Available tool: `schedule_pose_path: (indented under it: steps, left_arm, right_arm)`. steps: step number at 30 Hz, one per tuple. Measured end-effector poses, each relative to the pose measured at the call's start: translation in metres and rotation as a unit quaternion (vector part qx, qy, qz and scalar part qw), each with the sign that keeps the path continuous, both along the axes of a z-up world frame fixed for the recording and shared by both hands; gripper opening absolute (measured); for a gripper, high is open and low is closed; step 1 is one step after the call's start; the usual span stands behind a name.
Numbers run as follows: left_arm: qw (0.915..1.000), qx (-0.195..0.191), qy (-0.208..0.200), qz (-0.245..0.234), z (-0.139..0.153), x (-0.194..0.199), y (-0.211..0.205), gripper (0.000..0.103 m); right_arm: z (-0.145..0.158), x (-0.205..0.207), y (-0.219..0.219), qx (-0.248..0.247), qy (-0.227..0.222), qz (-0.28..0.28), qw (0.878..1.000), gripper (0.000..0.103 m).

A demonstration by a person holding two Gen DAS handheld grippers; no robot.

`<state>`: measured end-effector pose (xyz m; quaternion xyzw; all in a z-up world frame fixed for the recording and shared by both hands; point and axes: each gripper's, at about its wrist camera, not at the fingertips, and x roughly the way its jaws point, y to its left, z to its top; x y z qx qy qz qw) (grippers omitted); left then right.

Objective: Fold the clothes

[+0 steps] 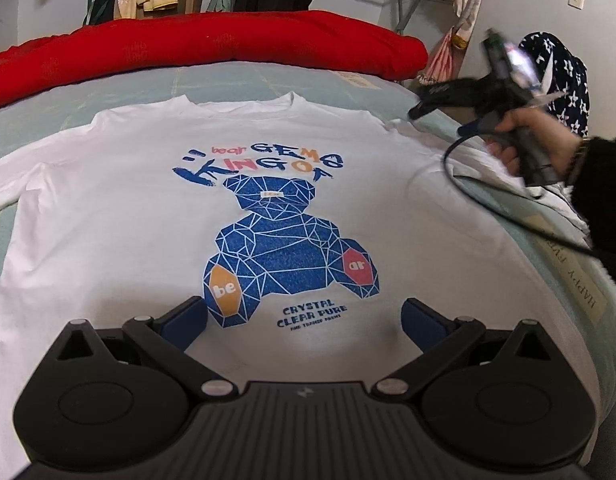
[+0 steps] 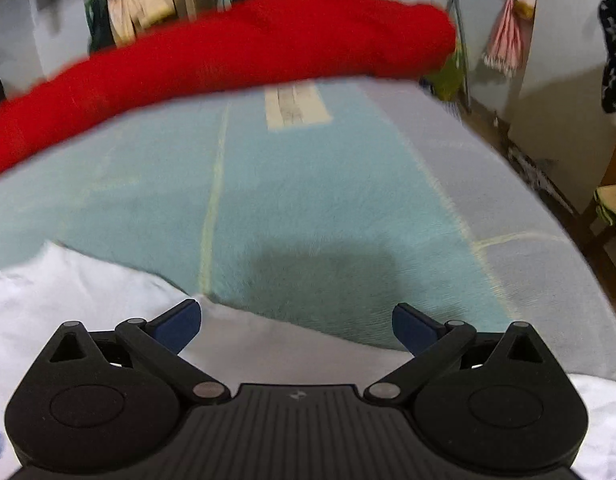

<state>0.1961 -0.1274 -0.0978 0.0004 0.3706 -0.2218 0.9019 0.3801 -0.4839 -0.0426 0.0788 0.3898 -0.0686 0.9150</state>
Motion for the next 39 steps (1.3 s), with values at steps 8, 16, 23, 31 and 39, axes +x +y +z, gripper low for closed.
schedule_pose_path:
  steps: [8,16,23,31,39]
  left_arm:
    - [1.0000,-0.005,-0.005,-0.004,-0.001,-0.001,0.002,0.102]
    - [0.9993,0.024,-0.009,-0.028,-0.001,-0.007,0.004,0.102]
    - [0.9989,0.036,-0.005,-0.029,0.001,-0.010,0.003,0.102]
    - [0.9993,0.038,-0.003,-0.004,0.017,-0.023,0.021,0.102]
    - [0.9992,0.033,0.004,0.021,0.021,-0.036,0.046,0.102]
  right_arm:
    - [-0.002,-0.068,0.013,0.001,0.023,0.079,0.997,0.103]
    - [-0.001,-0.097,0.021,-0.017,0.024,0.053,0.998,0.103]
    - [0.042,-0.145,0.050,-0.034,-0.035,0.096,0.994,0.103]
    - [0.070,-0.181,0.083,-0.047,-0.064,0.132,0.988,0.103]
    - [0.072,-0.208,0.125,-0.039,-0.077,0.164,0.983,0.103]
